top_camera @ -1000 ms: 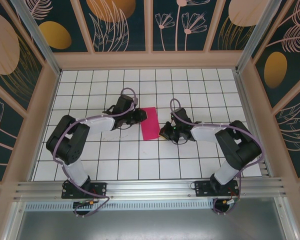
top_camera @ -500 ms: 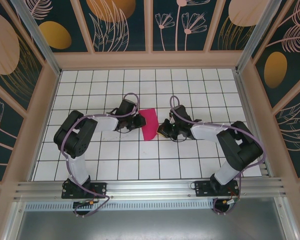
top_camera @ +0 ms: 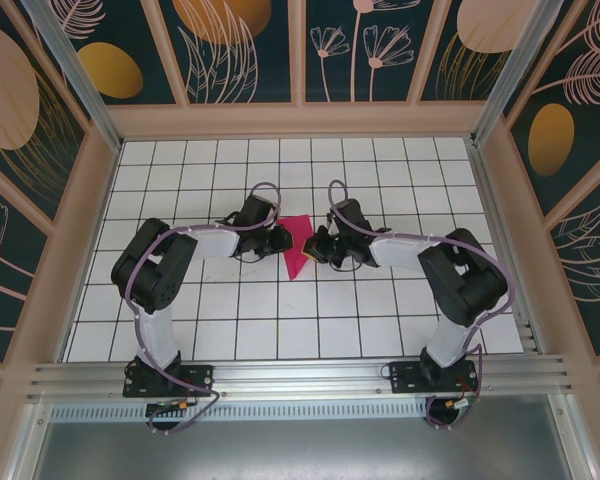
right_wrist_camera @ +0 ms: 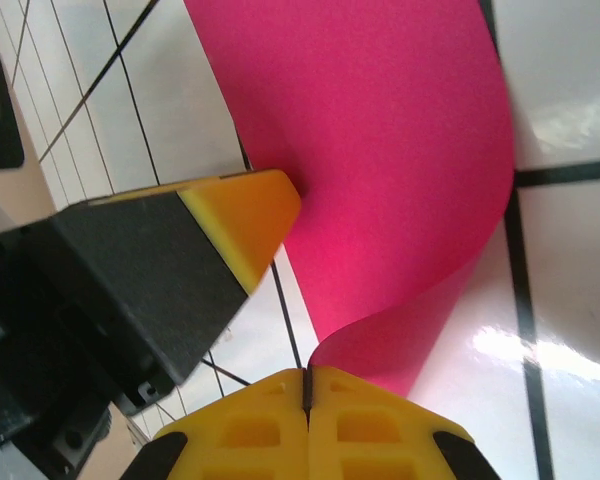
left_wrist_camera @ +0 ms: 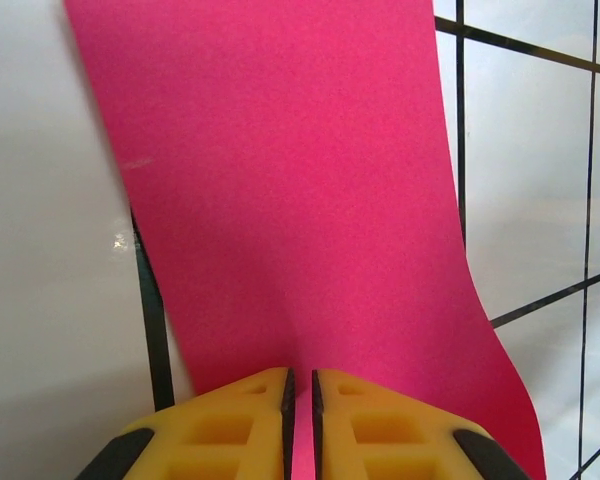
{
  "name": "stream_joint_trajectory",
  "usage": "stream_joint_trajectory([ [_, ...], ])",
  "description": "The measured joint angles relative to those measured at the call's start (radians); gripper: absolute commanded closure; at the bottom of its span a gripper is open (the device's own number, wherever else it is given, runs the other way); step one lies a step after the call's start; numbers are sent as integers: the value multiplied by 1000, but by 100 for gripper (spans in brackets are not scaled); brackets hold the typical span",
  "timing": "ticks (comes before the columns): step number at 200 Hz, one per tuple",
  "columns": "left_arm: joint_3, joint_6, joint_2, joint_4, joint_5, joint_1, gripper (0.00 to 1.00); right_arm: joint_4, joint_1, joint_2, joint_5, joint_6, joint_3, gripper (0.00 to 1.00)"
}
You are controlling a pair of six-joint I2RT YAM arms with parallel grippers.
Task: Fold a paper plane with a square sheet of paper (pick it up from the middle)
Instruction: Third fold the triangle at the center of the table.
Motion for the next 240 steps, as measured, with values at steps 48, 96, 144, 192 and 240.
stream_joint_trajectory([
  [48, 18, 12, -21, -24, -36, 0, 83, 6, 0, 72, 0, -1, 50, 100],
  [96, 34, 16, -50, -26, -111, 0, 85, 8, 0, 97, 0, -1, 57, 100],
  [144, 56, 26, 20, -40, -124, 0, 89, 19, 0, 113, 0, -1, 63, 100],
  [192, 76, 37, 36, -52, -120, 1, 91, 49, 0, 118, 0, 0, 66, 100],
  [240, 79, 49, 37, -57, -119, 1, 91, 67, 0, 148, -2, 0, 79, 100],
])
